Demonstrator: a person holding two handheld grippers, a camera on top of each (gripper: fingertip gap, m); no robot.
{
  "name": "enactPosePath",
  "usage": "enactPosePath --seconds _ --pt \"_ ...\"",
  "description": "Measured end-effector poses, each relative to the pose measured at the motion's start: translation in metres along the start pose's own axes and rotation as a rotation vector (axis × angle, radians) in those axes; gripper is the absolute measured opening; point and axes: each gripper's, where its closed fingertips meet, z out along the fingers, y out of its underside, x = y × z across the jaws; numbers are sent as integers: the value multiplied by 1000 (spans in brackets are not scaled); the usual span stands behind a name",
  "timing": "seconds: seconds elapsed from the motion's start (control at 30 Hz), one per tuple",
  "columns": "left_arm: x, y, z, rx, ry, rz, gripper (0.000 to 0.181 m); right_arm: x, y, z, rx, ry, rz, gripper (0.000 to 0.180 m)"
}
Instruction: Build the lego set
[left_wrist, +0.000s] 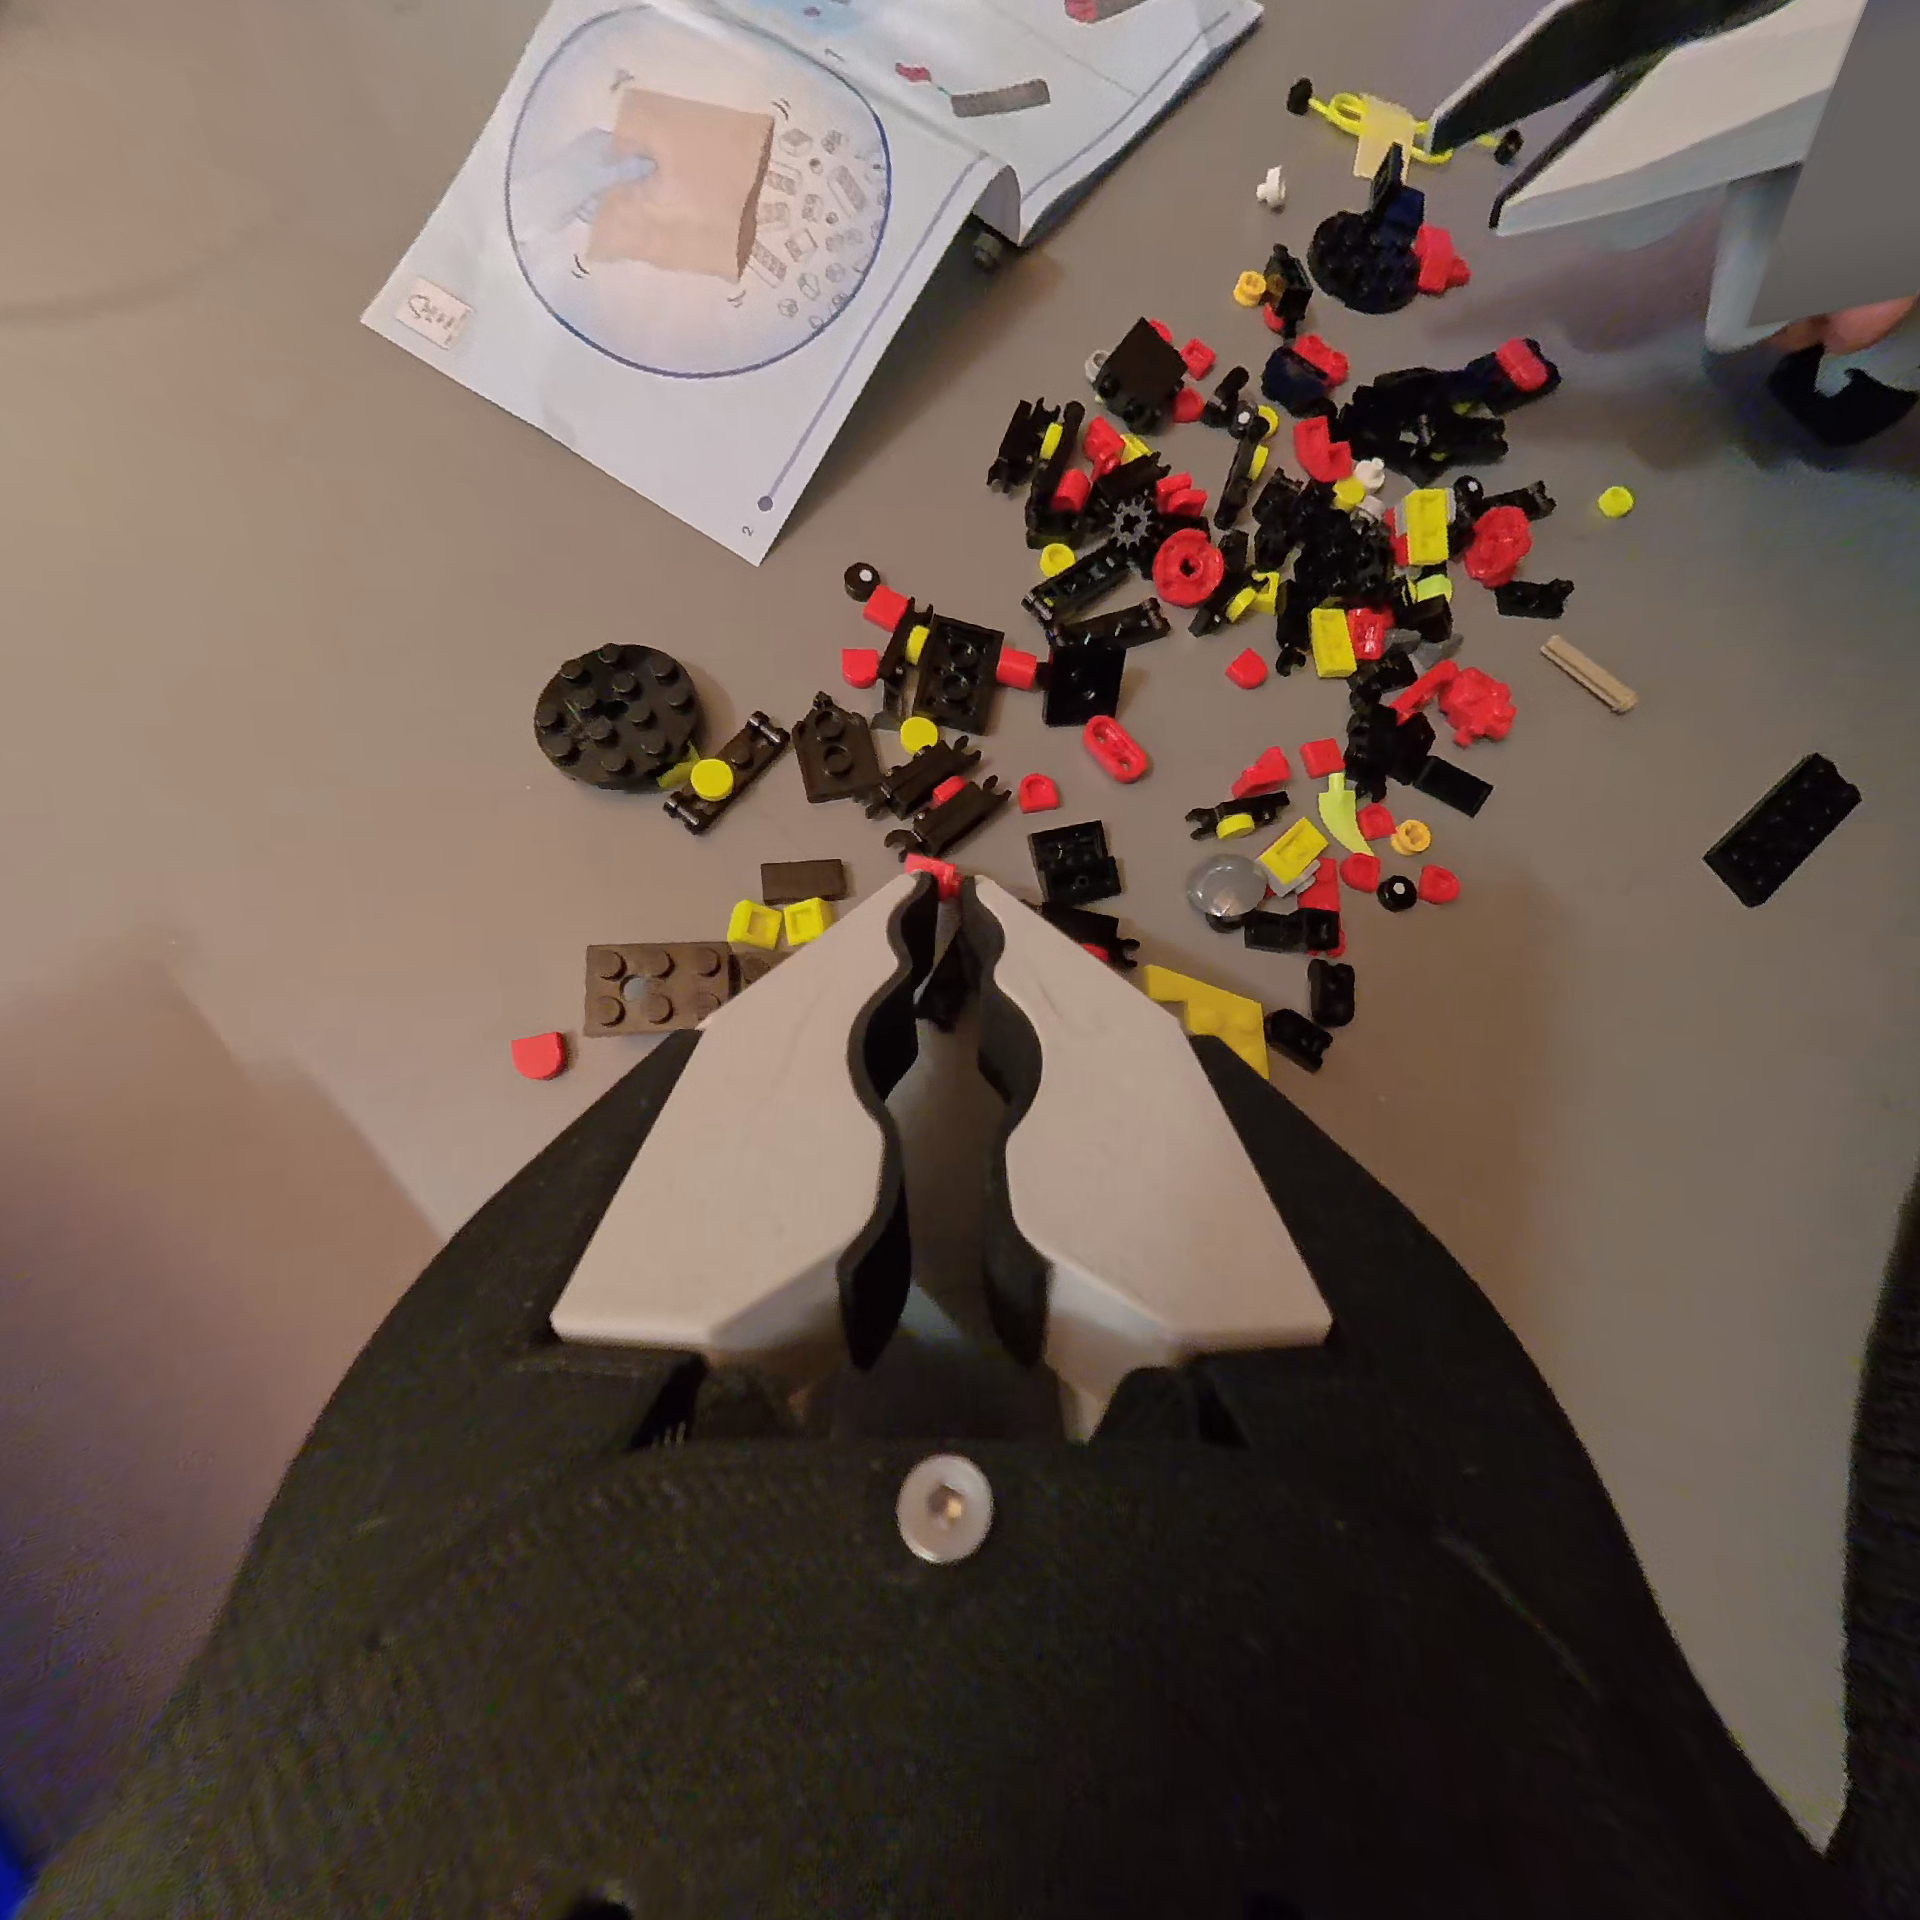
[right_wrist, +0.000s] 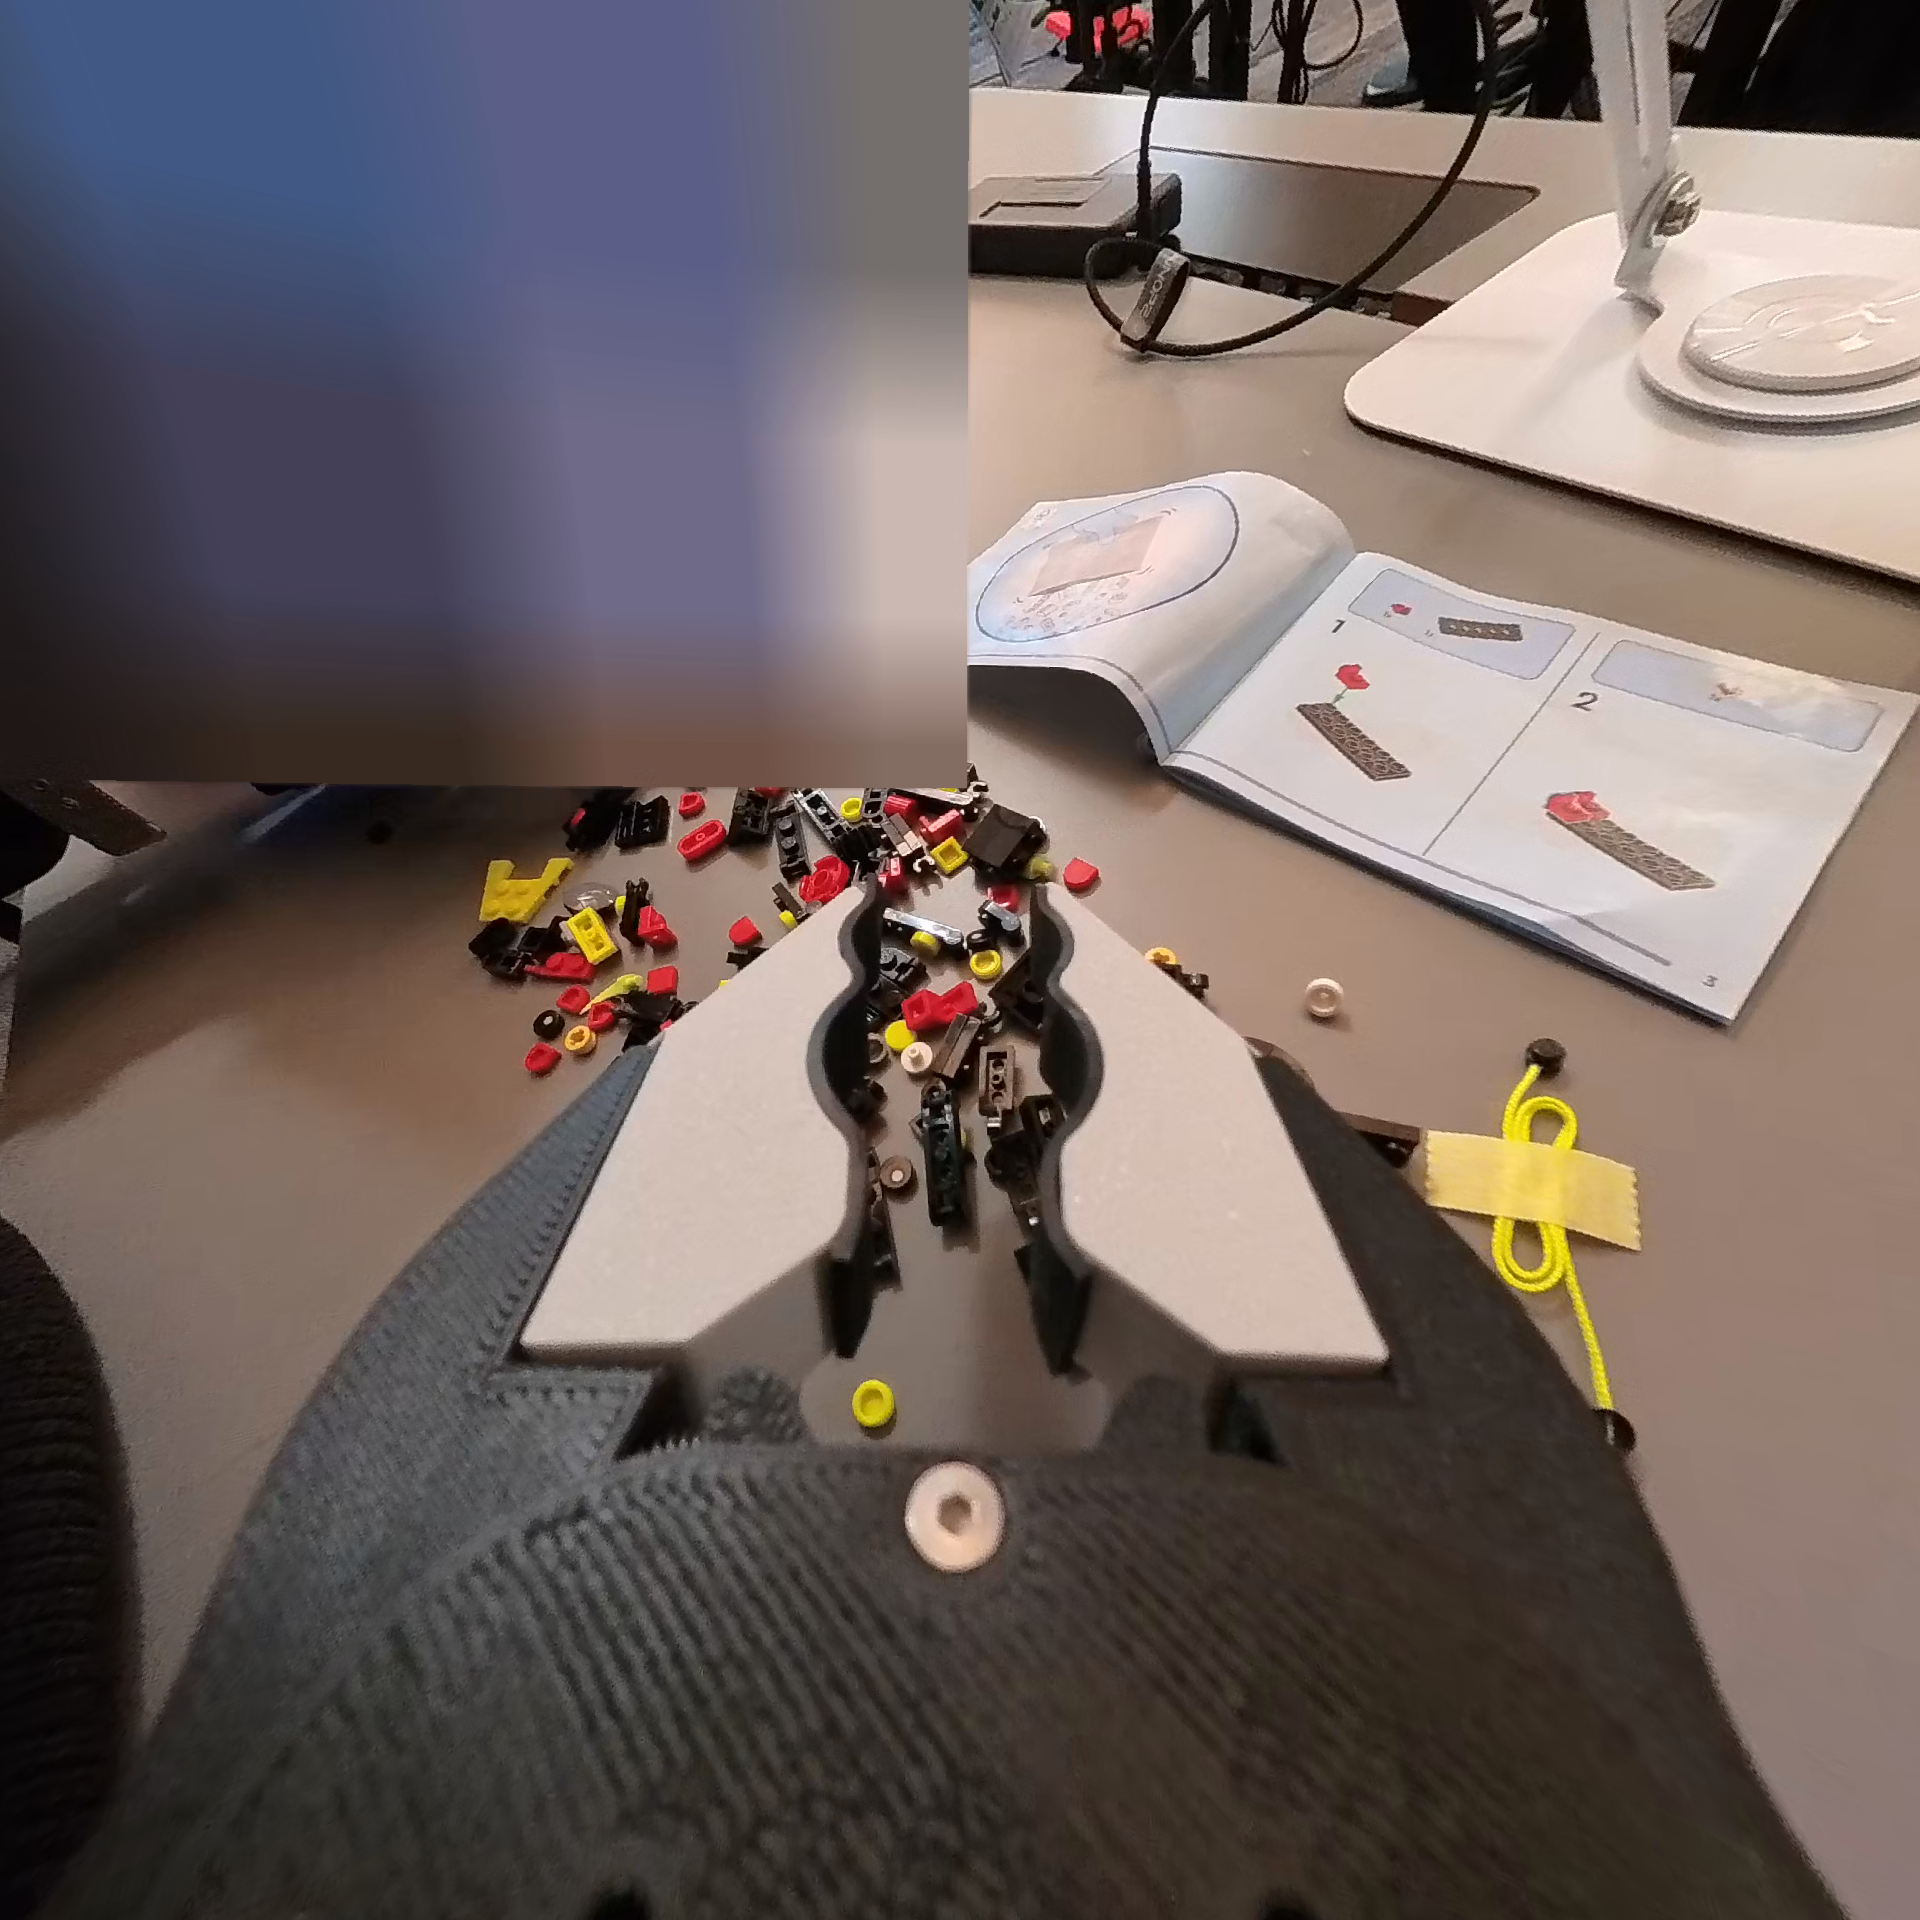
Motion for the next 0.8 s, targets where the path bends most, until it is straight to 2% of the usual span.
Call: enactPosePath --seconds 0.23,0.47,0.53,0.7,0.8 --pt "-2 -11 -5 69 9 -48 1 0 0 0 0 -2 1 26" --pt "22 -32 -12 186 143 -47 0 -4 0 1 1 -23 0 27" --pt "36 -39 -14 222 201 -28 1 -13 -1 2 8 -71 -6 29" --pt "71 -50 -15 265 351 -35 1 -68 -2 4 20 -326 -71 32" --pt "85 -51 -13 258 423 -67 1 -87 7 7 -17 -363 -176 29"
